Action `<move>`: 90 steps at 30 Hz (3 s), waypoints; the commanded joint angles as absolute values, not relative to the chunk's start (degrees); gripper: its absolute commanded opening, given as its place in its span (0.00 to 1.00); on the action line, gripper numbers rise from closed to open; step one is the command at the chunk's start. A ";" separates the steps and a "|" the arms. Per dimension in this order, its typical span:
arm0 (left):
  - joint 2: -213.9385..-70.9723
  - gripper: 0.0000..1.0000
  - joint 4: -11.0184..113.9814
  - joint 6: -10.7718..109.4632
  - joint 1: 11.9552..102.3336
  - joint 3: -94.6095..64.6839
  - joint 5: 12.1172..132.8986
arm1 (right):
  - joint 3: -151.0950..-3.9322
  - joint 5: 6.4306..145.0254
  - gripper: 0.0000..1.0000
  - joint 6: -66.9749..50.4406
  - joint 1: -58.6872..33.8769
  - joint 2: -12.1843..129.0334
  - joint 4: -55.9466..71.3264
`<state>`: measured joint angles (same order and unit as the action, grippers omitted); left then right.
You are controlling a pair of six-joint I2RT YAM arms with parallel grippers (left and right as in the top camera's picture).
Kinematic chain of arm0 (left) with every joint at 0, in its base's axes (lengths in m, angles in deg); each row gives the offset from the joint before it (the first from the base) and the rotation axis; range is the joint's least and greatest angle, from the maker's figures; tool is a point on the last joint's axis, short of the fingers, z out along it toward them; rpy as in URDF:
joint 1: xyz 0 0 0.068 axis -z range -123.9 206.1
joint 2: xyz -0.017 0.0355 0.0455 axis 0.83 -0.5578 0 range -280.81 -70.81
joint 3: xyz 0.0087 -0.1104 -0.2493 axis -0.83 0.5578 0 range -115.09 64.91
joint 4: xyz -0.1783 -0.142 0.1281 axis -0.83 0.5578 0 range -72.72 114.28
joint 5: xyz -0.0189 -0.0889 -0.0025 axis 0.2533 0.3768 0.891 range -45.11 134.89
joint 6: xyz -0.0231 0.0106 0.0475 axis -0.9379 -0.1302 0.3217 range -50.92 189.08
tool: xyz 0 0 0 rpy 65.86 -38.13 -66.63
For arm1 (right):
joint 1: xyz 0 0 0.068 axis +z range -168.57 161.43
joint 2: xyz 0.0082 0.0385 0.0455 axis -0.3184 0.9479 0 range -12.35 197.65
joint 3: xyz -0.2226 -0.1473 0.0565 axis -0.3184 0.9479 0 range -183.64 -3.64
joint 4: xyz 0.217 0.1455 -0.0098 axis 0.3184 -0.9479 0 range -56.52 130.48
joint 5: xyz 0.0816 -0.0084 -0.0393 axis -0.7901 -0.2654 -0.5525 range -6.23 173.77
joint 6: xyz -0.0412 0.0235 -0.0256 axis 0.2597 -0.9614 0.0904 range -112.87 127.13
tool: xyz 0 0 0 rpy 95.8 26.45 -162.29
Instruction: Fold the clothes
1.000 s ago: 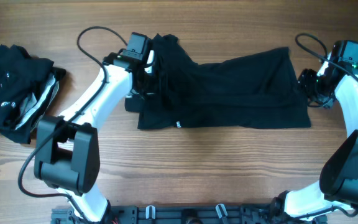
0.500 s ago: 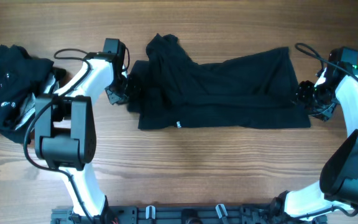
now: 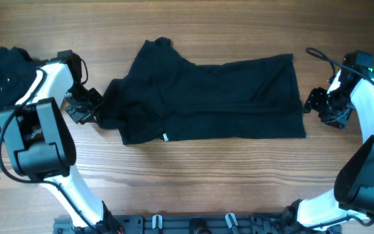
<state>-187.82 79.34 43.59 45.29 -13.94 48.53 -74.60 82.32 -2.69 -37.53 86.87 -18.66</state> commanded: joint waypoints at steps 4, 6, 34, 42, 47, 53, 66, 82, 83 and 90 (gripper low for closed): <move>-175.21 0.57 73.28 52.11 46.80 -14.35 56.16 | -76.37 79.13 0.77 -0.51 -37.60 87.48 -16.54; -172.10 0.70 64.15 57.33 49.88 -14.35 60.33 | -80.87 77.42 0.81 -0.22 -37.46 87.09 -15.21; -188.02 0.68 34.47 61.18 64.65 -14.59 65.23 | -85.33 69.49 0.63 -2.02 -29.77 109.91 22.26; -192.37 0.67 37.94 61.18 66.12 -14.59 65.23 | -85.33 68.66 0.57 -2.02 -28.85 110.15 27.85; -192.67 0.66 39.41 61.18 66.12 -14.59 65.23 | -85.26 68.70 0.55 -1.95 -28.87 111.18 27.77; -192.67 0.64 39.45 61.18 66.12 -14.59 65.23 | -85.26 68.99 0.41 -1.88 -28.87 111.96 26.93; -192.72 0.63 39.58 61.18 66.12 -11.31 60.22 | -92.04 86.32 0.04 -1.99 -31.39 111.83 23.39; -192.74 0.62 37.90 61.16 66.09 -10.81 57.84 | -87.67 80.55 0.61 6.73 -31.61 104.49 -2.11; -192.74 0.62 37.88 61.16 66.09 -10.81 57.84 | -86.66 79.70 0.60 6.79 -31.61 104.49 -1.96; -192.74 0.63 37.90 61.16 66.09 -10.81 57.86 | -82.35 74.21 0.47 7.12 -31.61 104.55 1.56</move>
